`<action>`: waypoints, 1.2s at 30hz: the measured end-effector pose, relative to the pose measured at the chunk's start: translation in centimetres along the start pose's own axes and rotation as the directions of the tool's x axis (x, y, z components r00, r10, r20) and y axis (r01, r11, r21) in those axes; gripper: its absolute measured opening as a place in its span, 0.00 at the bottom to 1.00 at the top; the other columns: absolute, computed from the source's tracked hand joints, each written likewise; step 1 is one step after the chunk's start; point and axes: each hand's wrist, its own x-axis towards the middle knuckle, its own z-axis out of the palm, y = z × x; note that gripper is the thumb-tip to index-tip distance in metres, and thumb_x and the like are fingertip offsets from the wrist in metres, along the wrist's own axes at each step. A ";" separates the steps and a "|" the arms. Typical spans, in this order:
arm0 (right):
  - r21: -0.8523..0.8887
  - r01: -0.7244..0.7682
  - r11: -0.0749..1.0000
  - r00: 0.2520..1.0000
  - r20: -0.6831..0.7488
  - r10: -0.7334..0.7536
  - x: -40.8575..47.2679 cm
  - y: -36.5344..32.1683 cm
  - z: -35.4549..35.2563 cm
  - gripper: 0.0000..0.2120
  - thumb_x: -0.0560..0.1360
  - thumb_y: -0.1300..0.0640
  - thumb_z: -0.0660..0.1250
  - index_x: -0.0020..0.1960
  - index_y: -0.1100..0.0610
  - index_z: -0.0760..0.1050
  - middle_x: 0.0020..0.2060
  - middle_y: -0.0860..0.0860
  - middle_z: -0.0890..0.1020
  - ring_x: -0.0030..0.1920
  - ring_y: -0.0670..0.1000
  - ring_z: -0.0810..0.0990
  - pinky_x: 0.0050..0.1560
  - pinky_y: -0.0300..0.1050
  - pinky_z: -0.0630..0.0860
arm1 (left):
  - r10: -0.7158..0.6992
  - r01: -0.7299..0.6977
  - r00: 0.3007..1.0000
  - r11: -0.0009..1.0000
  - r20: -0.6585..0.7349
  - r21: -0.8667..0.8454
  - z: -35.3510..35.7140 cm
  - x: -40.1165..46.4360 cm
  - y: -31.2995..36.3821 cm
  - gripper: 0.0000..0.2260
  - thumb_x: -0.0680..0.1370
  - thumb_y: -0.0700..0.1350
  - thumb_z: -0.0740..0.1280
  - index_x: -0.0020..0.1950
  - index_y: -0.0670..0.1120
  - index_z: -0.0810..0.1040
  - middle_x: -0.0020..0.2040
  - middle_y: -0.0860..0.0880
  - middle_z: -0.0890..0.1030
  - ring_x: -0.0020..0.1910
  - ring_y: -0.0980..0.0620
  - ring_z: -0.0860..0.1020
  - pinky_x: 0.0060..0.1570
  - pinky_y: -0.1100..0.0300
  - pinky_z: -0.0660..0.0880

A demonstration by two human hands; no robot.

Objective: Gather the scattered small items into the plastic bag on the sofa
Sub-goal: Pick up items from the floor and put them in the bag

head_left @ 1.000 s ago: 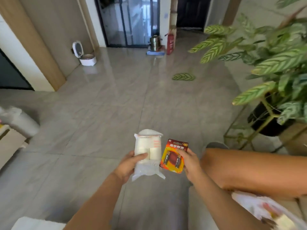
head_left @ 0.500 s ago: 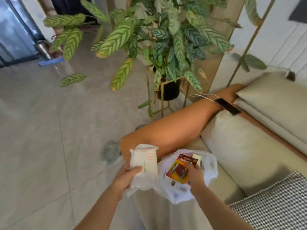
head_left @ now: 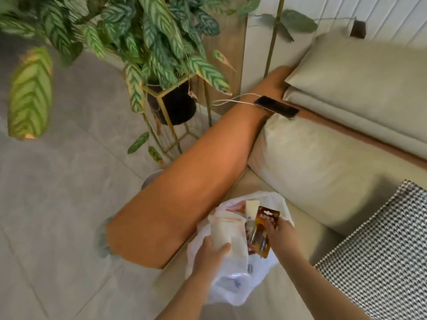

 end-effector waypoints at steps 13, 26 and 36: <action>-0.296 0.251 0.922 0.966 0.142 -0.217 4.7 2.5 3.1 0.21 0.79 0.52 0.59 0.70 0.55 0.66 0.65 0.53 0.74 0.70 0.54 0.66 0.66 0.51 0.68 | 0.551 -0.218 0.809 0.607 -0.206 0.764 0.1 6.0 -2.1 0.19 0.76 0.55 0.64 0.67 0.53 0.72 0.67 0.52 0.72 0.64 0.48 0.69 0.58 0.55 0.68; -0.400 0.134 0.907 0.984 0.161 -0.074 6.2 6.2 2.4 0.29 0.79 0.51 0.59 0.76 0.49 0.51 0.77 0.54 0.46 0.76 0.58 0.49 0.71 0.54 0.61 | -0.011 0.094 0.971 0.936 -0.238 0.340 1.0 7.0 -2.4 0.26 0.80 0.48 0.60 0.75 0.40 0.58 0.70 0.42 0.70 0.68 0.44 0.71 0.63 0.54 0.70; -0.367 -0.021 0.930 0.998 0.051 0.043 7.7 7.4 3.1 0.33 0.75 0.61 0.62 0.75 0.56 0.51 0.60 0.59 0.74 0.59 0.61 0.75 0.56 0.51 0.72 | 0.199 -0.146 0.838 0.979 -0.507 0.142 -0.6 6.2 -0.5 0.04 0.80 0.42 0.58 0.47 0.46 0.71 0.40 0.50 0.75 0.41 0.49 0.74 0.38 0.58 0.68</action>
